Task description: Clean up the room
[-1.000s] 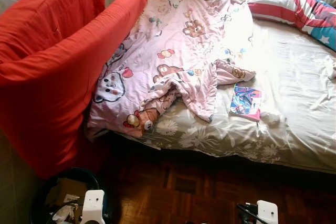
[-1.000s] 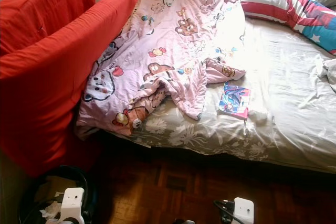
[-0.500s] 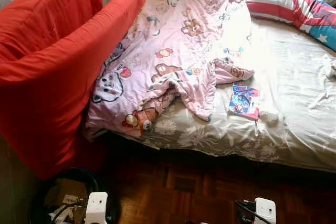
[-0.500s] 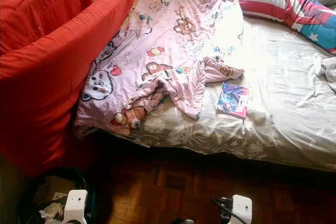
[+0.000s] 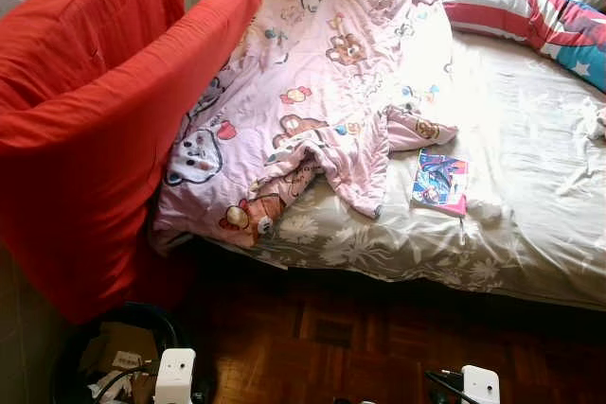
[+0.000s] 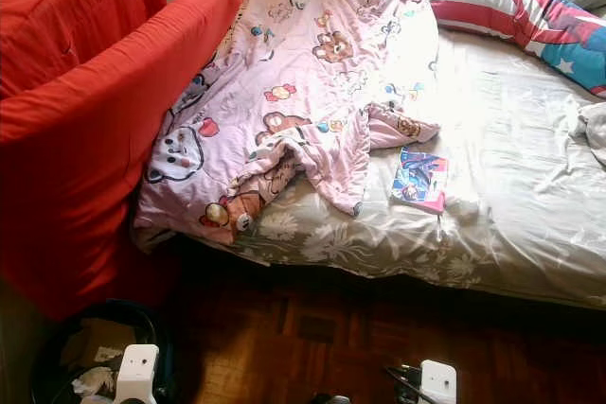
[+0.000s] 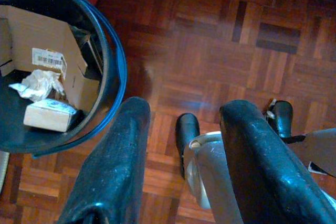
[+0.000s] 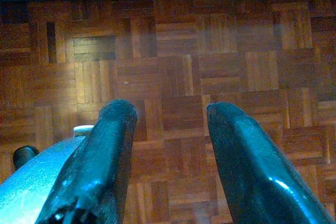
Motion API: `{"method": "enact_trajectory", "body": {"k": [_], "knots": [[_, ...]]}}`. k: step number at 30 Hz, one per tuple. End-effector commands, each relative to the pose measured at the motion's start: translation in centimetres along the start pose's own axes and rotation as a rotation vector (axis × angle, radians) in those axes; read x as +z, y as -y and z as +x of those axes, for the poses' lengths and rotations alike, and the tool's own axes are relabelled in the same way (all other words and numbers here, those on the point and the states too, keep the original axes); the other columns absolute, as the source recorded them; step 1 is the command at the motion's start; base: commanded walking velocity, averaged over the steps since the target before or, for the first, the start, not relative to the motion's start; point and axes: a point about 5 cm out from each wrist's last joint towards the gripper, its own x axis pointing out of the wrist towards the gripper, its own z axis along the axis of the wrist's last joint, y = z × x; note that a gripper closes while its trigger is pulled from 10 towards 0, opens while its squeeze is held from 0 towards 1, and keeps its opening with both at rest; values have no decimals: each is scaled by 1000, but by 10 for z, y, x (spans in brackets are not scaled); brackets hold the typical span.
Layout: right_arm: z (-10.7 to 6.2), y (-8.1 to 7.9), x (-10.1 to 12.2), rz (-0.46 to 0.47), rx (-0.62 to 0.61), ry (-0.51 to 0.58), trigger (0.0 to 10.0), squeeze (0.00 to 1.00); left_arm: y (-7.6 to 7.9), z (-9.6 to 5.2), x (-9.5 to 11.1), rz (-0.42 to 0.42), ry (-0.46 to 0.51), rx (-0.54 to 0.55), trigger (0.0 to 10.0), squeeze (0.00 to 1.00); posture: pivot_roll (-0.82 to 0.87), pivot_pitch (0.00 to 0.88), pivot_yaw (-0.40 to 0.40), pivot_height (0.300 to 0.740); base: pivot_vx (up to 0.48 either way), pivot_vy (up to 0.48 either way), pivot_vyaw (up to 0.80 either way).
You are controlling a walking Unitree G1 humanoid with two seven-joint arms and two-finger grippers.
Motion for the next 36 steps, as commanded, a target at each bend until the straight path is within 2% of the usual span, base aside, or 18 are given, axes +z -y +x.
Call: {"method": "enact_trajectory", "body": {"k": [1, 20, 36], "knots": [[-3, 2, -12, 10, -8, -45, 10000, 0, -1, -4, -13, 24, -50, -11, 10000, 0, 160, 171, -41, 740, 0, 0, 0], [-3, 4, -13, 18, -11, -62, 10000, 0, -3, -5, -15, 17, -64, -2, 10000, 0, 162, 191, -44, 740, 0, -258, 0], [-3, 5, -13, 14, -10, -73, 10000, 0, -4, -5, -16, -8, -71, 12, 10000, 0, 163, 202, -47, 740, 0, 0, 0]]}}
